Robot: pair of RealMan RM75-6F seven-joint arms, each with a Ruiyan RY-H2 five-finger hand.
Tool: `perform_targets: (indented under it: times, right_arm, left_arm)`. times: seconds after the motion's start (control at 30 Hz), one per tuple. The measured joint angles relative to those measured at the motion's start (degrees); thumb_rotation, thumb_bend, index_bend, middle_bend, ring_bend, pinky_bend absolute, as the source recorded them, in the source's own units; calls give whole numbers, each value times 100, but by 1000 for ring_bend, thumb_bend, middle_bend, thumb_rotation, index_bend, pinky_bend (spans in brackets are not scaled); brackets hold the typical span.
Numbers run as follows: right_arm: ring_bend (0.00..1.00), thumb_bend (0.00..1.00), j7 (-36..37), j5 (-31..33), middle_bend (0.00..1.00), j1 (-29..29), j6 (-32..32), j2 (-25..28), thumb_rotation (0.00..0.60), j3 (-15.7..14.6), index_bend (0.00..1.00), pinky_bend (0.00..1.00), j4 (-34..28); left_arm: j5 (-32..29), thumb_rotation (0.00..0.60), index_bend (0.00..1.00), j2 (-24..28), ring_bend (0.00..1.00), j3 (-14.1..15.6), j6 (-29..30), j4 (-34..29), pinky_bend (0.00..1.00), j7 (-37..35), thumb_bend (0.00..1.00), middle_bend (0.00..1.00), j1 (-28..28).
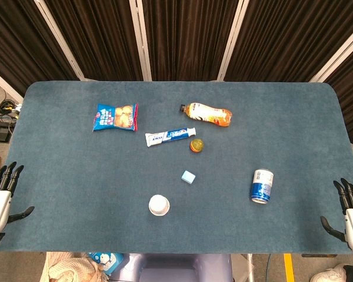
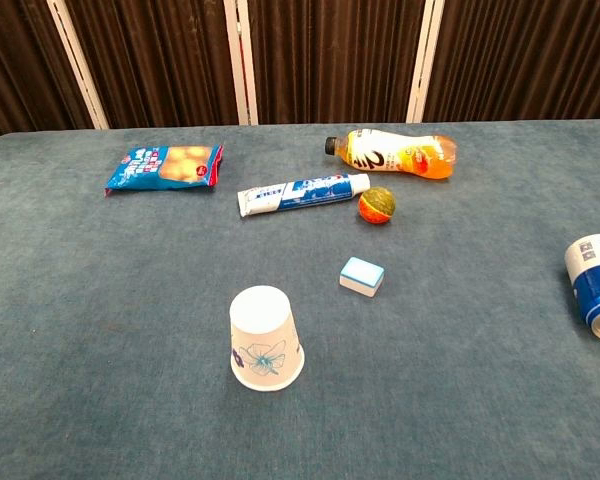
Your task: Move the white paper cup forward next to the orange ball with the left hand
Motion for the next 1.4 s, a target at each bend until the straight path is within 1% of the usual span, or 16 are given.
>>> perform_targets:
  times: [0.43, 0.67, 0.77, 0.9, 1.0, 1.07, 1.2, 1.27, 1.3, 1.37, 1.4]
  right_arm:
    - [0, 305, 33, -90, 0, -44, 109, 8, 600, -30, 0, 35, 10]
    - [0, 305, -10, -22, 0, -8, 15, -2, 600, -13, 0, 35, -14]
    - [0, 305, 20, 21, 0, -4, -13, 3, 600, -2, 0, 34, 1]
    - [0, 305, 71, 67, 0, 0, -37, 12, 600, 20, 0, 36, 24]
    - [0, 305, 86, 65, 0, -12, 1, 26, 600, 31, 0, 34, 6]
    - [0, 305, 68, 59, 0, -13, -1, 22, 600, 27, 0, 34, 3]
    - [0, 305, 53, 68, 0, -11, -2, 16, 600, 33, 0, 35, 2]
    - [0, 305, 80, 99, 0, -9, -16, 23, 600, 45, 0, 36, 4]
    - [0, 305, 100, 112, 0, -9, -23, 28, 600, 49, 0, 35, 6]
    - [0, 306, 150, 136, 0, -7, -42, 41, 600, 59, 0, 35, 12]
    - [0, 306, 167, 143, 0, -6, -52, 46, 600, 61, 0, 35, 14]
  left_arm:
    - [78, 600, 0, 23, 0, 41, 78, -21, 0, -22, 50, 0, 43]
    - [74, 600, 0, 20, 0, 26, 21, 7, 0, -63, 50, 0, 3]
    - [215, 600, 0, 41, 0, 16, 29, 38, 0, -37, 50, 0, -58]
    - [575, 600, 0, 133, 0, 1, -11, 39, 0, 95, 51, 0, -258]
    - [788, 600, 0, 267, 0, -18, -230, -159, 0, 296, 56, 0, -503]
    - [899, 600, 0, 366, 0, -43, -483, -384, 5, 450, 58, 0, -716]
    - [1027, 600, 0, 498, 0, -143, -1086, -836, 51, 740, 64, 0, -1196]
    - [1039, 600, 0, 526, 6, -211, -1445, -1062, 94, 863, 83, 0, -1460]
    - [1029, 600, 0, 530, 24, -241, -1604, -1153, 131, 915, 98, 7, -1570]
    - [977, 600, 0, 520, 77, -318, -1975, -1348, 192, 1070, 117, 48, -1834]
    - [944, 600, 0, 504, 106, -355, -2130, -1419, 219, 1159, 122, 85, -1950]
